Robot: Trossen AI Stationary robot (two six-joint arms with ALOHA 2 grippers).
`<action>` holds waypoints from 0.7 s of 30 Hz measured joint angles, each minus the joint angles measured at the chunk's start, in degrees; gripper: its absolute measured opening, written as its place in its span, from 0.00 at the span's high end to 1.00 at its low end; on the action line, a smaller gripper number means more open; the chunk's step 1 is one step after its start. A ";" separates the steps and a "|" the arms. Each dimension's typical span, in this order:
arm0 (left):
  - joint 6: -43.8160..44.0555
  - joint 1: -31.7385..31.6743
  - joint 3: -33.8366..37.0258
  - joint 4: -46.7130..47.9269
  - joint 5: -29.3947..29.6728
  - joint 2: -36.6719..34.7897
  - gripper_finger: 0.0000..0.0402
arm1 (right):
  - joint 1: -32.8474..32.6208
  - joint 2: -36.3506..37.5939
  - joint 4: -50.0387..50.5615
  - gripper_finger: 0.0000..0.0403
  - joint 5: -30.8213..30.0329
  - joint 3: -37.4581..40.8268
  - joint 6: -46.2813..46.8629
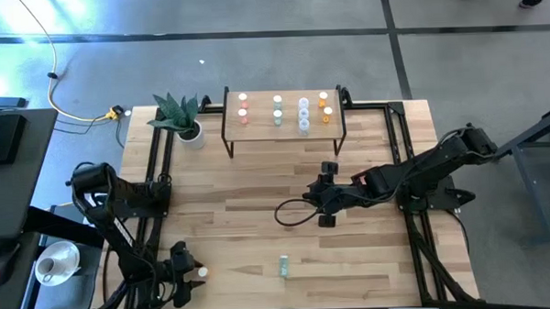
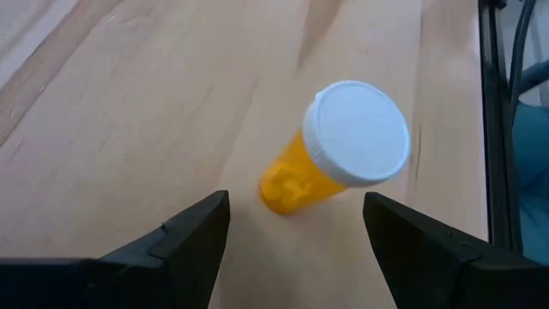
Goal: Pick and place medicine bottles onto shelf by color
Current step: Put the orange pill bottle aligned with the other orange pill bottles on the shelf
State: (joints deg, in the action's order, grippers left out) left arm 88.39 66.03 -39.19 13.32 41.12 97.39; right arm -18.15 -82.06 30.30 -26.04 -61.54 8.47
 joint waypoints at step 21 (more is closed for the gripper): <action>1.45 -1.20 -0.01 -1.07 2.32 1.46 0.45 | 0.00 -0.02 -2.29 0.52 0.02 0.50 -2.09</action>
State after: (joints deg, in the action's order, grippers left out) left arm 89.84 64.84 -39.20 12.25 43.44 98.85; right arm -18.15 -82.08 28.01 -26.02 -61.04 6.38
